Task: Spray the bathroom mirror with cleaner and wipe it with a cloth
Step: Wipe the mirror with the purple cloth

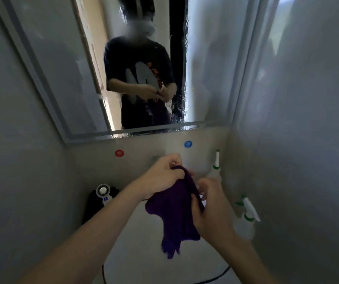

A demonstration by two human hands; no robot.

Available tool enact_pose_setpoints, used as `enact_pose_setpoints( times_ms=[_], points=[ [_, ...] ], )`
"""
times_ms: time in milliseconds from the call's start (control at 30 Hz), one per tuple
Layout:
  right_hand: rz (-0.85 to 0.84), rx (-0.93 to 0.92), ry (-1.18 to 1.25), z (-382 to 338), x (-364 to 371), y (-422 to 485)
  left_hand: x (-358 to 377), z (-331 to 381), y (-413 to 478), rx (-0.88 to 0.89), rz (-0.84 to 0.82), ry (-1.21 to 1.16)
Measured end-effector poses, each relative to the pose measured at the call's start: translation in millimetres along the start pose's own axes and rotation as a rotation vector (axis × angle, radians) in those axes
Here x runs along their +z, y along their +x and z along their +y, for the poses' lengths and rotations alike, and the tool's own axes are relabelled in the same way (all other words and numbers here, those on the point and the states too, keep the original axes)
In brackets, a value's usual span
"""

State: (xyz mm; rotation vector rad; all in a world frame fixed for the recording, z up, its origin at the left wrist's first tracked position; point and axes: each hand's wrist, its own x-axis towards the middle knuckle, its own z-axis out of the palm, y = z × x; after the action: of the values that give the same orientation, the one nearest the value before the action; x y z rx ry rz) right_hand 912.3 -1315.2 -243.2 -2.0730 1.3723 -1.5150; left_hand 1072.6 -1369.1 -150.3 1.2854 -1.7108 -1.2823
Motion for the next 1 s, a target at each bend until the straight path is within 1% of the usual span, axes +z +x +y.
enact_pose_setpoints(
  times_ms=[67, 133, 200, 267, 333, 400, 500, 567, 633, 733, 800, 867, 933, 1000],
  points=[
    [0.050, 0.014, 0.004, 7, 2, -1, 4, 14, 7, -0.019, -0.029, -0.081],
    [0.037, 0.111, 0.115, 13, 2, 6, 6, 26, 14, -0.012, -0.027, -0.074],
    [0.011, 0.251, 0.254, 21, -1, 19, 5, 35, 21, -0.007, 0.015, 0.007],
    [0.041, 0.338, 0.295, 32, -9, 38, -1, 42, 27, -0.013, 0.045, 0.137],
    [0.095, 0.304, 0.214, 40, -22, 60, -7, 46, 32, -0.034, 0.052, 0.203],
    [0.157, 0.153, 0.101, 42, -33, 81, -8, 50, 35, -0.057, 0.068, 0.153],
    [0.195, -0.128, -0.087, 42, -41, 99, -4, 57, 43, -0.067, 0.134, -0.100],
    [0.197, -0.222, -0.174, 46, -43, 105, -2, 64, 48, -0.072, 0.170, -0.245],
    [0.183, -0.220, -0.190, 50, -43, 112, -1, 72, 55, -0.054, 0.184, -0.285],
    [0.146, -0.155, -0.224, 49, -44, 125, -1, 83, 67, 0.010, 0.206, -0.213],
    [0.202, -0.098, -0.334, 46, -47, 137, -2, 91, 76, 0.092, 0.239, -0.108],
    [0.275, -0.039, -0.372, 37, -51, 152, -2, 100, 85, 0.181, 0.259, 0.011],
    [0.243, 0.007, -0.269, 27, -52, 169, 0, 110, 93, 0.277, 0.261, 0.075],
    [0.181, 0.031, -0.088, 22, -48, 181, 0, 121, 100, 0.357, 0.274, 0.113]
  ],
)
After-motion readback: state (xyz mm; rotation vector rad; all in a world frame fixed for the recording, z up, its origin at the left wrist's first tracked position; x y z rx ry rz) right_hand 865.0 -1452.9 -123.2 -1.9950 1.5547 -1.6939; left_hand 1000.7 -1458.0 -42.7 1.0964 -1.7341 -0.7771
